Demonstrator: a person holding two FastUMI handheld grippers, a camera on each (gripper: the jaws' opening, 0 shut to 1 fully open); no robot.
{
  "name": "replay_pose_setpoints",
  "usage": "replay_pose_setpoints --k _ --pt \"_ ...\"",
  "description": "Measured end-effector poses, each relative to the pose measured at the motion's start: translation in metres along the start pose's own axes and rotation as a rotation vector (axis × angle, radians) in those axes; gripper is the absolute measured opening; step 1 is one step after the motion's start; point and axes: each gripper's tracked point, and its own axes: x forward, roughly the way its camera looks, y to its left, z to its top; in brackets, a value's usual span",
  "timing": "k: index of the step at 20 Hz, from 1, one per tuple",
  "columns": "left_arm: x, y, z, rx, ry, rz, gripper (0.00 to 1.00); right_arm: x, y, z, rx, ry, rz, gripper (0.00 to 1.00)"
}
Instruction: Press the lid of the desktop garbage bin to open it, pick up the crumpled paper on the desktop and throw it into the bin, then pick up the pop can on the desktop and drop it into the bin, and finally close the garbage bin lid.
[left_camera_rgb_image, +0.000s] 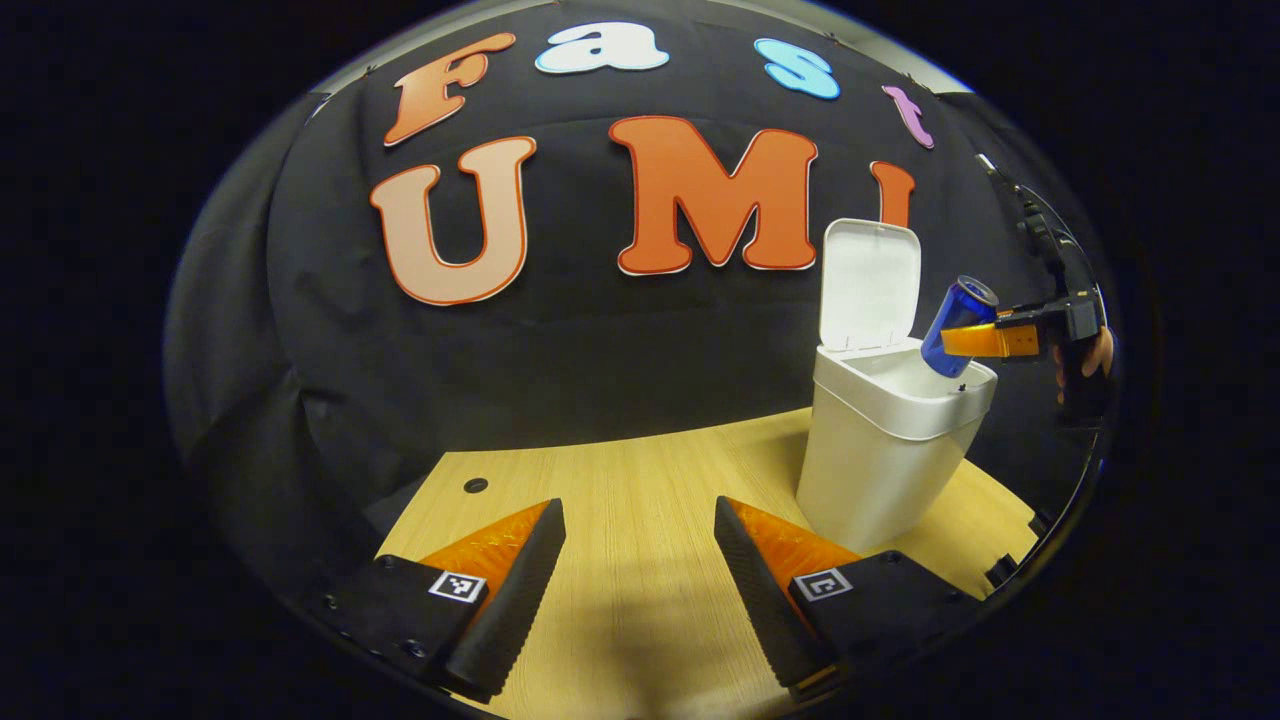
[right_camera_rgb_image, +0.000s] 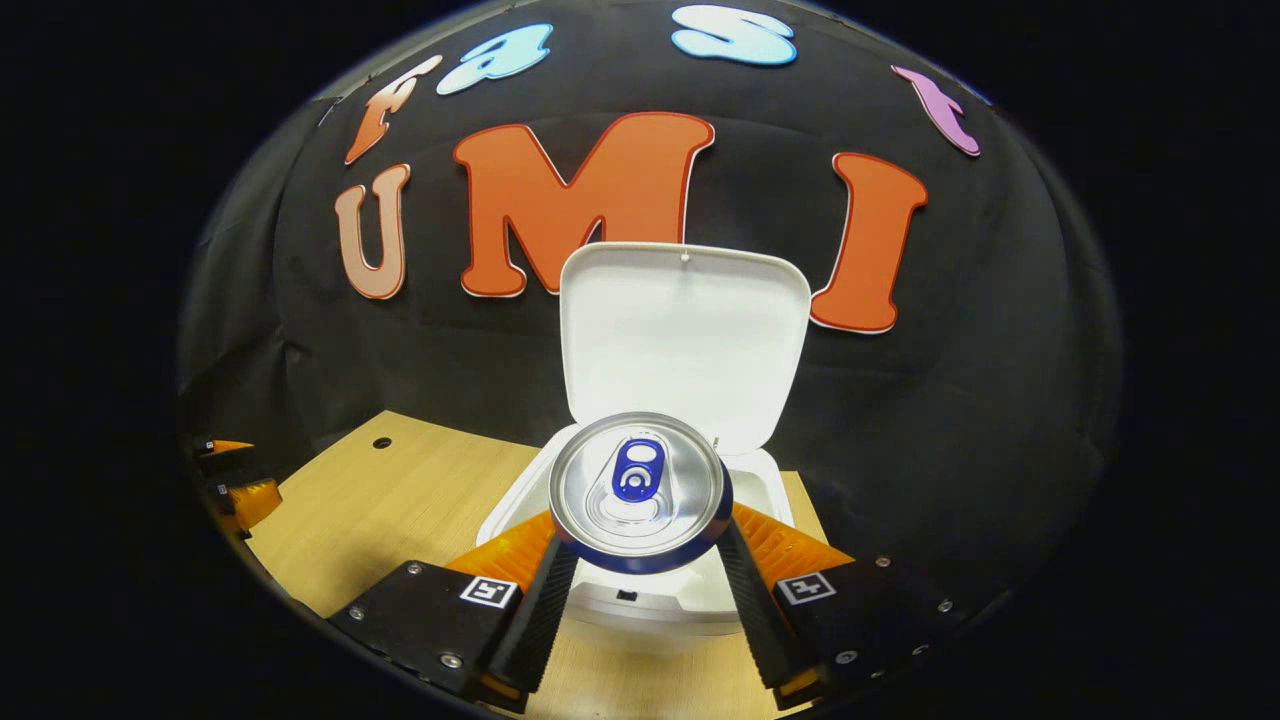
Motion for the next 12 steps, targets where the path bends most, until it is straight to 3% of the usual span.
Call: replay_pose_setpoints --k 12 --pt "-0.005 0.027 -0.015 -0.036 0.023 0.047 0.96 0.037 0.004 -0.039 0.048 0.114 -0.045 0.81"
